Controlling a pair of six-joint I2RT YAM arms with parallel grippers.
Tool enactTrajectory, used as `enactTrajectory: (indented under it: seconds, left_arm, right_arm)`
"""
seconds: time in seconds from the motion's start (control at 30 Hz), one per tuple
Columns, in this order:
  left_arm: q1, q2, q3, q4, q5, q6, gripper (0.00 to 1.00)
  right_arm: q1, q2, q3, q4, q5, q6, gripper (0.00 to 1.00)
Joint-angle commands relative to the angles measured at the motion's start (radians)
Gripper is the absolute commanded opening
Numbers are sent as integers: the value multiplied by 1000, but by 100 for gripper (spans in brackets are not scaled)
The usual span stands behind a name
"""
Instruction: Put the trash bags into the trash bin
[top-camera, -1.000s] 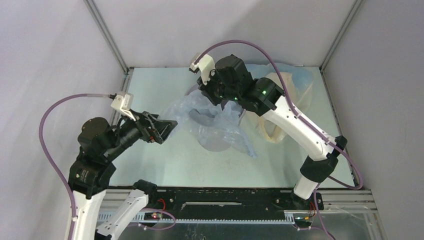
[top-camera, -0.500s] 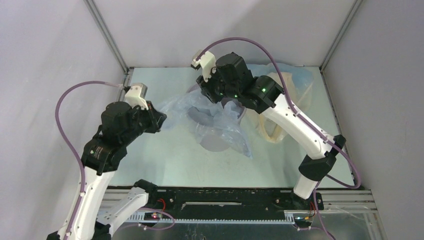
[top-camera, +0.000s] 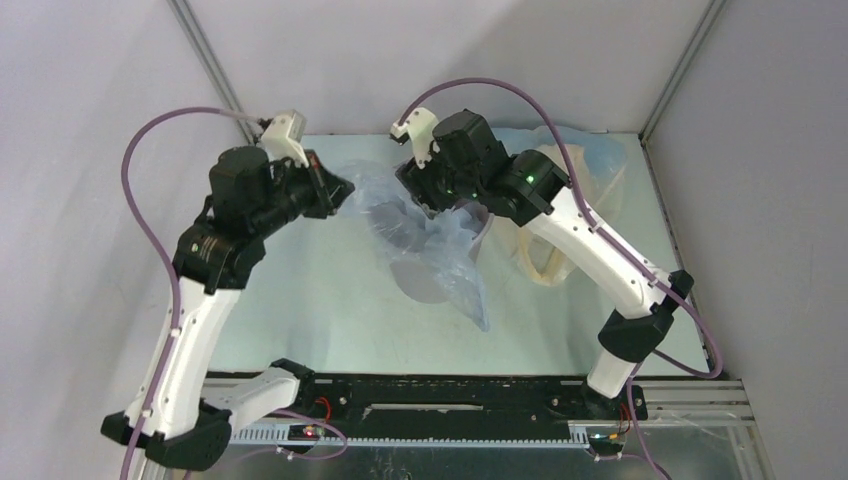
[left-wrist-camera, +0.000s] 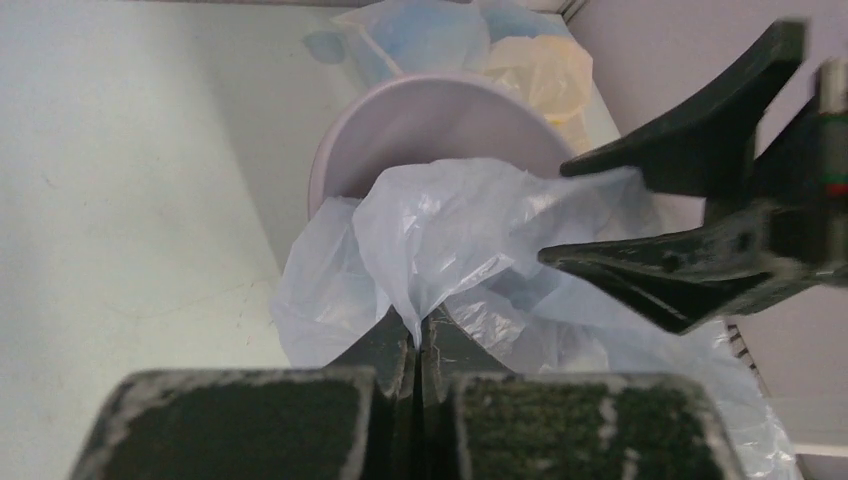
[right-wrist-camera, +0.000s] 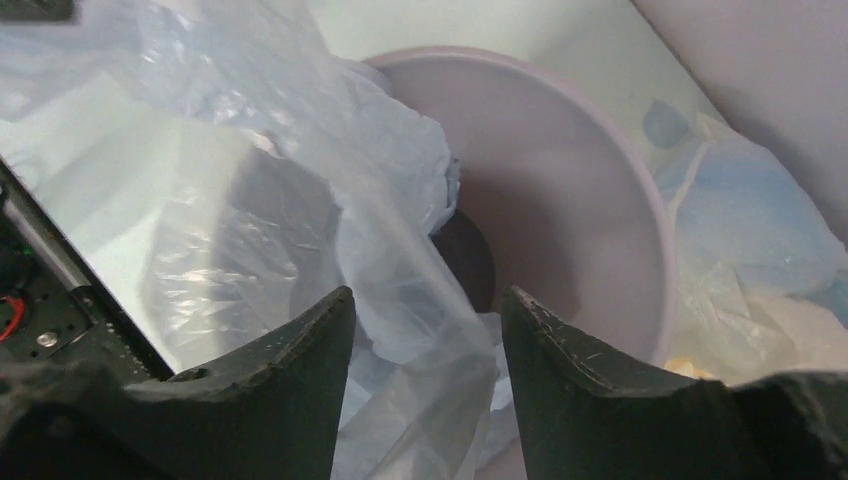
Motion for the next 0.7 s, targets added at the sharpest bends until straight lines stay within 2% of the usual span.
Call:
enactTrajectory:
  seconds: [0.0, 0.13, 0.23, 0.3, 0.5, 0.57, 0.67]
  left_arm:
    - [-4, 90, 131, -2, 33, -40, 0]
    - [-2, 187, 193, -18, 35, -56, 0]
    - [3, 245, 232, -37, 47, -63, 0]
    - [15, 274, 256, -41, 75, -70, 0]
    - [66, 365, 396, -121, 122, -68, 0]
    - [75, 387, 432, -141, 120, -66, 0]
    - [78, 412, 459, -154, 127, -64, 0]
  right_arm:
    - [-75, -10, -71, 56, 22, 10, 56]
    - [-150, 41, -86, 75, -51, 20, 50]
    - [-174, 81, -84, 76, -77, 20, 50]
    - [-183, 95, -69, 65, -77, 21, 57]
    - [-186, 51, 7, 8, -48, 24, 85]
    - [-186, 26, 40, -30, -41, 30, 89]
    - [-183, -24, 63, -74, -35, 49, 90]
